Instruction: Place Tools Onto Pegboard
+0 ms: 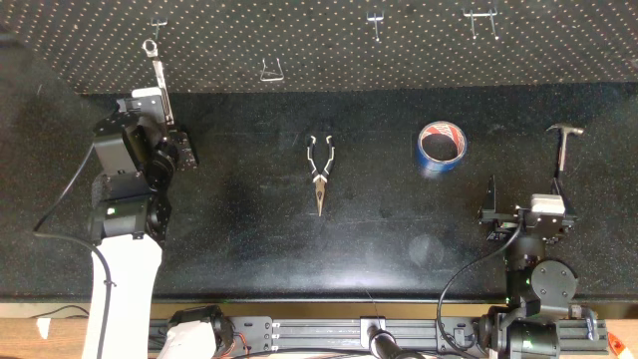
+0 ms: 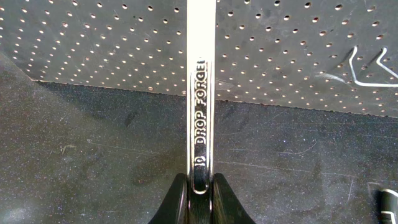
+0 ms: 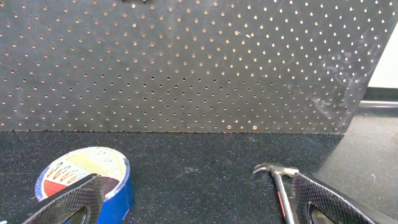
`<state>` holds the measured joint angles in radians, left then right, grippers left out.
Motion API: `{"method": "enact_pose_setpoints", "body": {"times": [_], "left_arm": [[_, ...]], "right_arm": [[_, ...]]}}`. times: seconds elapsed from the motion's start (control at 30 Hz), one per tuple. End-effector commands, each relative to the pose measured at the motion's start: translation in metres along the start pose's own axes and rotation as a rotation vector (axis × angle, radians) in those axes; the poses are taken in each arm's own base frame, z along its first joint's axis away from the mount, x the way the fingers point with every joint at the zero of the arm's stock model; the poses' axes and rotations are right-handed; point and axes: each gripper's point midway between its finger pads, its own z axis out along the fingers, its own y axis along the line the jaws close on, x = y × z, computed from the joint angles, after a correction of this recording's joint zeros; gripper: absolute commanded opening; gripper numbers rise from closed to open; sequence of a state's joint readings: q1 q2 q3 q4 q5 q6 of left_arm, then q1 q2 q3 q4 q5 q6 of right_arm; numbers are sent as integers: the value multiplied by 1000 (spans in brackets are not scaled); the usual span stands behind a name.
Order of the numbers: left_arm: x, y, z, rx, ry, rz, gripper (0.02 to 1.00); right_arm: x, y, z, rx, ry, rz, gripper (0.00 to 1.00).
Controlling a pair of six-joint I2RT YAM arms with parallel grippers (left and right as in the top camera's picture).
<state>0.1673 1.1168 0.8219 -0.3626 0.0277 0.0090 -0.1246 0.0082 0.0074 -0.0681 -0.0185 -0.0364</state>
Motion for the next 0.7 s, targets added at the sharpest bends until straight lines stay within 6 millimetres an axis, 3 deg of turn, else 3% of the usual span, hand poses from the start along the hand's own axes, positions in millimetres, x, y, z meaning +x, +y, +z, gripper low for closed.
{"method": "enact_pose_setpoints", "body": {"times": [0.03, 0.7], "left_arm": [[-13, -2, 1, 16, -24, -12, 29], [-17, -4, 26, 34, -32, -1, 29]], "right_arm": [[1, 1, 0, -6, 0, -10, 976], [1, 1, 0, -6, 0, -10, 976]]}}
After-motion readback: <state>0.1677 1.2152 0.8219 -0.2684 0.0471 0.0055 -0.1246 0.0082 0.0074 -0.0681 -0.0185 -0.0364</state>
